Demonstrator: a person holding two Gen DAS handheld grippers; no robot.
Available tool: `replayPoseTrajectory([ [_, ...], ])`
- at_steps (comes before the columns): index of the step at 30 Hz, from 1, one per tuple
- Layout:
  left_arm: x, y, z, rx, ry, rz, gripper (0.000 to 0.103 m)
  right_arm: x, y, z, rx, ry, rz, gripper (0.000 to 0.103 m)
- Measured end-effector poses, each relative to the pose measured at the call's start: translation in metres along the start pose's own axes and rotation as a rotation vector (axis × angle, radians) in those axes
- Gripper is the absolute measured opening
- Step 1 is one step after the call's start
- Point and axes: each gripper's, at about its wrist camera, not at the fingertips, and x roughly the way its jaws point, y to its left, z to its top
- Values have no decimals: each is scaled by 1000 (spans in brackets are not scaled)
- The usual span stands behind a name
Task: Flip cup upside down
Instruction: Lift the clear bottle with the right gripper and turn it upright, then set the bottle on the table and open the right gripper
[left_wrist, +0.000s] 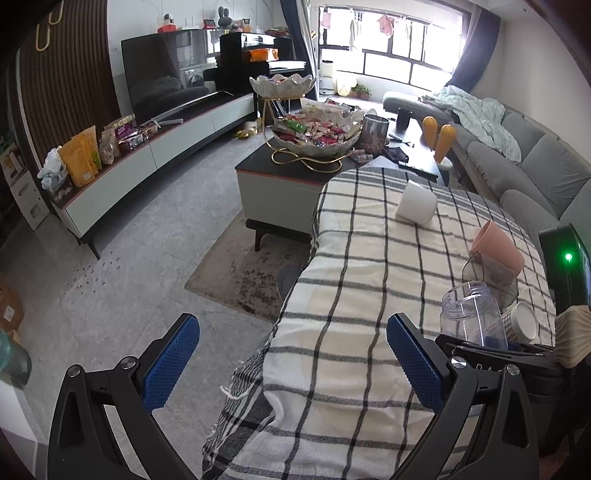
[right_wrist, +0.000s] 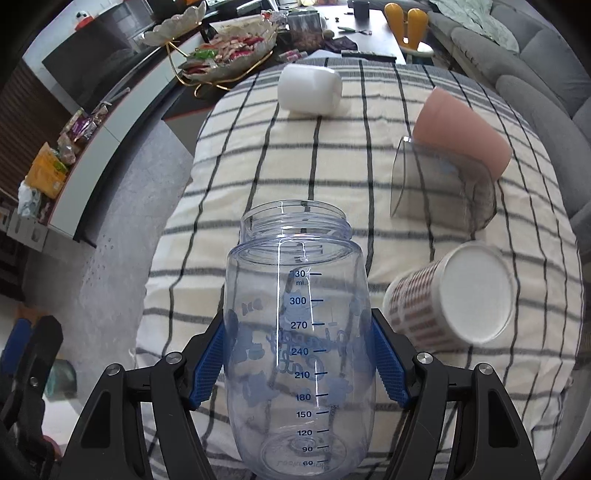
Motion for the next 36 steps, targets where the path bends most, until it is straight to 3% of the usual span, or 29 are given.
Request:
replayPoseTrajectory([
  [13,17,8,-19,11,38,22,103,36,-2,-15,30,32,-51,72],
  [22,20,8,-20,16,42,19,103,39,0,-14,22,27,-54,74],
  [25,17,6,-19,20,37,7,103,31,0,-16,20,9,-53,86],
  [33,3,-4,-21,20,5,-48,103,-7,-13,-22,36,-56,8,88],
  [36,-3,-13,-23,27,-16,-72,103,-32,-26,-27,47,-118,25,88],
])
